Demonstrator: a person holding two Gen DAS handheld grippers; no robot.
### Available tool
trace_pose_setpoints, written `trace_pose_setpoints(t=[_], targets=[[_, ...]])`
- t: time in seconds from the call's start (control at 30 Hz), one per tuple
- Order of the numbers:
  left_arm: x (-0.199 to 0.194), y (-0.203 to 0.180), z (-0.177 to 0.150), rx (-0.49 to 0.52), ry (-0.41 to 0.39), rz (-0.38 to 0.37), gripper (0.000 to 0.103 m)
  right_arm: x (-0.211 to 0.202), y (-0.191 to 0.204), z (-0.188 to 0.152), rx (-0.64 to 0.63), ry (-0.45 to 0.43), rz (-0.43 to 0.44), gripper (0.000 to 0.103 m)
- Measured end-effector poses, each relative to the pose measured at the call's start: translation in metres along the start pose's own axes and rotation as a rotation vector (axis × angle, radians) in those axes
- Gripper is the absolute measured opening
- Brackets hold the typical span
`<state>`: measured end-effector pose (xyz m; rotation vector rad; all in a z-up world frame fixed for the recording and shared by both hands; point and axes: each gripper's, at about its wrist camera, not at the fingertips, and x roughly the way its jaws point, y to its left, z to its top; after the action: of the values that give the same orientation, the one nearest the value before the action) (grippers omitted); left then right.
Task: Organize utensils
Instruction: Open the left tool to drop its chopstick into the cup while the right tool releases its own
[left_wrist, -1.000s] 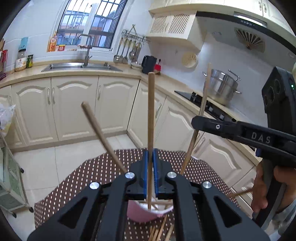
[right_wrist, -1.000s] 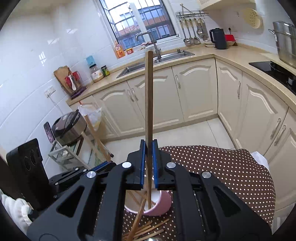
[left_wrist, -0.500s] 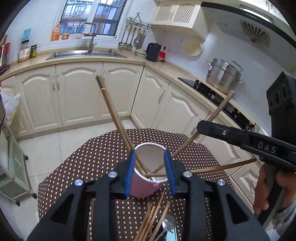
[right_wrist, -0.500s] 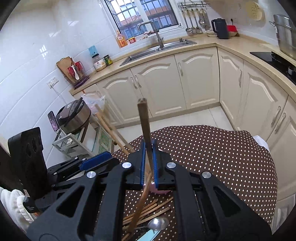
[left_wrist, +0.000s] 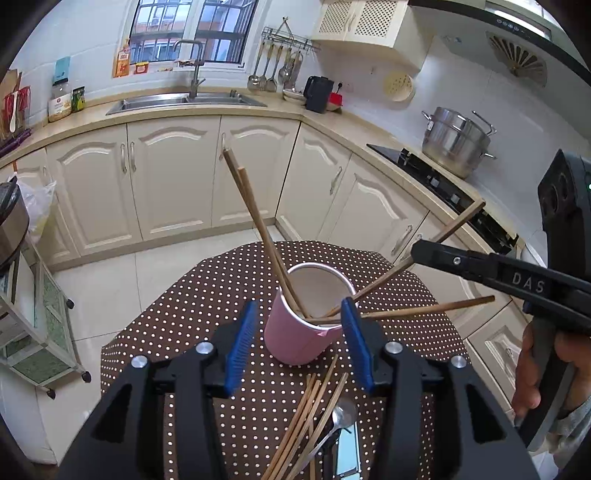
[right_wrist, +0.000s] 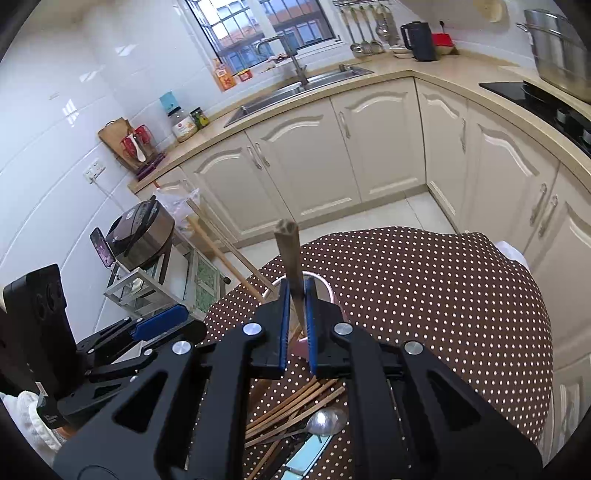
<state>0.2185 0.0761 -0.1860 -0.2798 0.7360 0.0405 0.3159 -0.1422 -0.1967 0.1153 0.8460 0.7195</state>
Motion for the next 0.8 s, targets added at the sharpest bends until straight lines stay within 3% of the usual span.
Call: trace_pose_setpoints(t=[0.1,0.17,0.2,0.43,0.57,0.8], targets=[[-0.003,-0.001,0.002,0.013,0.009,-0.002,0.050,-0.006,0.004,-0.001,0.015,-0.008,-0.021,0.016],[-0.005,-0.001,0.004,0.021,0.018,-0.011,0.051,-0.013,0.006,-0.003,0.034,-0.027,-0.038,0.038],[-0.006,-0.002,0.005,0.027,0.020,-0.015,0.052,-0.017,0.007,-0.004,0.042,-0.040,-0.043,0.043],[-0.008,-0.002,0.012,0.089,0.056,-0.050,0.055,-0.044,0.010,-0.013,0.099,-0.099,-0.128,0.046],[-0.001,0.006,0.012,0.110,0.127,-0.078,0.056,-0.059,0.005,-0.029,0.172,-0.126,-0.214,0.048],[0.043,0.030,-0.012,0.144,0.404,-0.125,0.056,-0.068,-0.008,-0.073,0.360,-0.109,-0.325,0.053]])
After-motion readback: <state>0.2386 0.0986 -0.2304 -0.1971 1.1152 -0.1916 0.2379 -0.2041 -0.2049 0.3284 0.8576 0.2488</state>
